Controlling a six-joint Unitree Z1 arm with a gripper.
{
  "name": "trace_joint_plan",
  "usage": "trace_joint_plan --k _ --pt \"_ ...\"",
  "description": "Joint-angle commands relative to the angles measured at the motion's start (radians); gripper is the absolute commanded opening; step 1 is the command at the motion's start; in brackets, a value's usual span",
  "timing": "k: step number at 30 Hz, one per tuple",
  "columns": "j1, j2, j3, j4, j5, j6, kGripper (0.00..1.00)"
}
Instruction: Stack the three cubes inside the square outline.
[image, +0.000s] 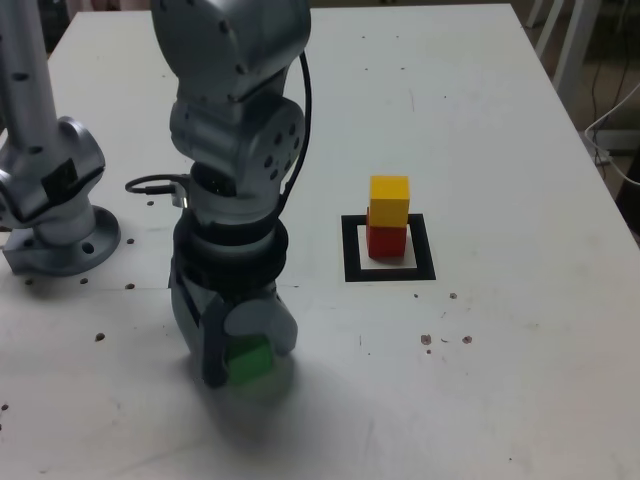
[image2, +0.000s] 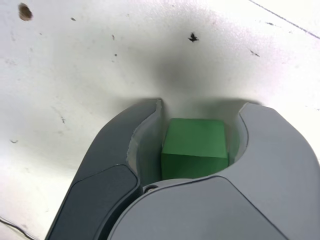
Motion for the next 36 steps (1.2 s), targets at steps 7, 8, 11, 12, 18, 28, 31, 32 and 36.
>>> trace_joint_plan --k 7,8,11,12,18,28,31,32,36 --pt "-0.001 -0.033 -0.026 0.051 0.002 0.038 0.29" --pt "-0.001 -0.037 -0.029 0.055 0.001 0.043 0.28" --pt "-0.001 -0.050 -0.042 0.069 0.001 0.062 0.27" --pt "-0.002 -0.055 -0.049 0.074 0.003 0.067 0.27" --pt "0.021 -0.090 -0.125 0.126 0.055 0.139 0.27" --pt "0.172 -0.087 -0.290 0.338 0.129 0.494 0.27" --pt "0.218 -0.071 -0.336 0.393 0.148 0.606 0.27" --pt "0.230 -0.066 -0.349 0.406 0.153 0.635 0.27" --pt "0.272 -0.038 -0.406 0.448 0.165 0.728 0.27"
